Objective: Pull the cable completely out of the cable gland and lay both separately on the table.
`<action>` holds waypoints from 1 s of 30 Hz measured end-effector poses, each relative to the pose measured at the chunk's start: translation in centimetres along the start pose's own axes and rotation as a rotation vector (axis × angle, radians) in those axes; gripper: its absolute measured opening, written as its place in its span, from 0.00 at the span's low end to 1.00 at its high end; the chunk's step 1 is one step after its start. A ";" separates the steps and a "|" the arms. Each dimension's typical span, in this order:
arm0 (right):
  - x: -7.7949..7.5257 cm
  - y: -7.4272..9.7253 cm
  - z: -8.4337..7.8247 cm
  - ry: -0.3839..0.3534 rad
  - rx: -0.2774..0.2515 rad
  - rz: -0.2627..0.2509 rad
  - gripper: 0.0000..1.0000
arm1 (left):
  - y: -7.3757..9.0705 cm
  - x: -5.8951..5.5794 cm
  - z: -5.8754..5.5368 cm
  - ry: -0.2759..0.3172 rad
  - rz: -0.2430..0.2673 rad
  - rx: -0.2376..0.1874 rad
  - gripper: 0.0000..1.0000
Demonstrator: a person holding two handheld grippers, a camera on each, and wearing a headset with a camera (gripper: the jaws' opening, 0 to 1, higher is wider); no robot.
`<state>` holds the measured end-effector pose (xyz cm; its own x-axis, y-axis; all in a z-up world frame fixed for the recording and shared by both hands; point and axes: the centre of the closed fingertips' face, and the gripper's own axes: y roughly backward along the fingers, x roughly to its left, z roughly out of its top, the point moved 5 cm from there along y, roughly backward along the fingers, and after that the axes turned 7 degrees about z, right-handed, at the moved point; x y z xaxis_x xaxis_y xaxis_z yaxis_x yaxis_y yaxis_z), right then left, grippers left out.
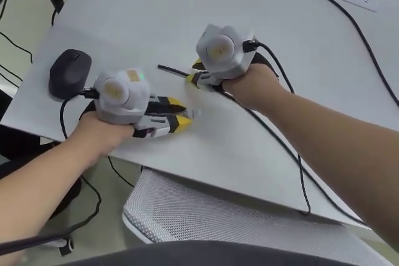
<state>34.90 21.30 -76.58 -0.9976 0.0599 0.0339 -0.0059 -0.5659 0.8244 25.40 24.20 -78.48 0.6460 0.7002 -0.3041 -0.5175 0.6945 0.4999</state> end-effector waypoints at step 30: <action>2.6 16.7 -2.6 -0.165 -0.294 -0.103 0.48 | 4.3 -3.7 3.9 0.040 0.035 -0.078 0.48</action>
<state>32.06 9.85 -64.22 -0.9663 0.2480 0.0695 -0.1499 -0.7609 0.6313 23.02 23.95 -72.02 0.6045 0.7290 -0.3210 -0.5821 0.6794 0.4467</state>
